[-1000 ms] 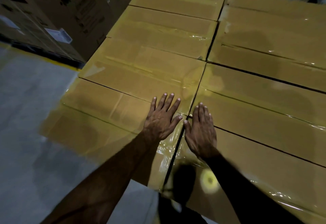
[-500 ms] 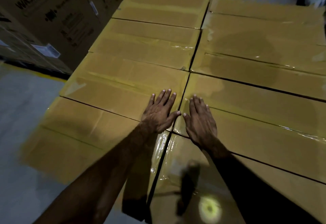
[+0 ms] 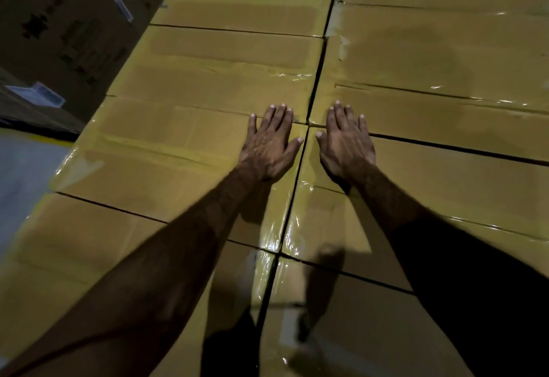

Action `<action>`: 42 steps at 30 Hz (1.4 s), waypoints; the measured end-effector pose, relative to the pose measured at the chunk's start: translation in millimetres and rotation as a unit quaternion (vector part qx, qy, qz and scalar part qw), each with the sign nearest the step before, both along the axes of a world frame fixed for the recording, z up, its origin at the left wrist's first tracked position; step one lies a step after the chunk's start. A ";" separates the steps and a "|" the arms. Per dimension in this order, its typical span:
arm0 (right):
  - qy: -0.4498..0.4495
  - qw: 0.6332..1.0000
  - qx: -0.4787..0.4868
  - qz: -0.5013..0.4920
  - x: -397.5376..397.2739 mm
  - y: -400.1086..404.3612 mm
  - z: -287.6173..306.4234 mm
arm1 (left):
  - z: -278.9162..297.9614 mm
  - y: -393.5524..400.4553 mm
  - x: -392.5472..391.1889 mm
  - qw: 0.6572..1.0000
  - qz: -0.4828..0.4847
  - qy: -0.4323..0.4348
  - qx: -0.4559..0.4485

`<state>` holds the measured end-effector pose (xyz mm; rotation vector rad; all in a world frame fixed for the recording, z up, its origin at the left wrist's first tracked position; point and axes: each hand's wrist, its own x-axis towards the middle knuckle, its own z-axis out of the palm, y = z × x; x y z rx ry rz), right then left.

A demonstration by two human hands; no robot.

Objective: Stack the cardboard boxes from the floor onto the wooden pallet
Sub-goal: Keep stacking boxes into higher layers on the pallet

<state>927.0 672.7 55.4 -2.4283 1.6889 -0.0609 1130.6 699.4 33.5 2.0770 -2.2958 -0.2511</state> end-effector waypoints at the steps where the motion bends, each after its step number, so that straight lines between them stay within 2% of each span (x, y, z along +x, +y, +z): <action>1: 0.000 1.000 -0.003 -0.001 1.4 -0.5 -2.0 | -1.2 -3.1 -1.5 1.000 0.000 0.001 -0.003; 17: -0.028 0.999 -0.032 -0.011 5.7 -3.1 -11.9 | -3.7 -8.3 -8.6 0.999 -0.012 0.017 -0.040; 22: -0.104 0.991 -0.072 -0.040 9.3 -23.1 -0.8 | 4.1 -23.9 -6.4 0.991 -0.003 0.102 -0.089; 26: -0.104 0.985 -0.132 -0.046 9.7 -66.9 5.0 | 5.8 -58.6 -6.6 0.982 0.029 0.154 -0.104; 29: -0.095 0.985 -0.134 -0.049 15.9 -113.3 -0.3 | 8.6 -105.7 0.3 0.977 0.044 0.190 -0.084; 31: -0.067 0.990 -0.115 -0.041 20.3 -147.5 -4.0 | 10.9 -140.8 7.6 0.983 0.030 0.171 -0.065; 36: -0.013 0.996 -0.087 -0.028 21.5 -214.8 -7.9 | 4.0 -207.7 7.9 0.997 -0.017 0.051 -0.049; 42: -0.001 0.995 -0.096 -0.037 21.0 -234.7 -22.4 | -2.0 -249.9 -5.6 0.998 0.000 0.025 -0.059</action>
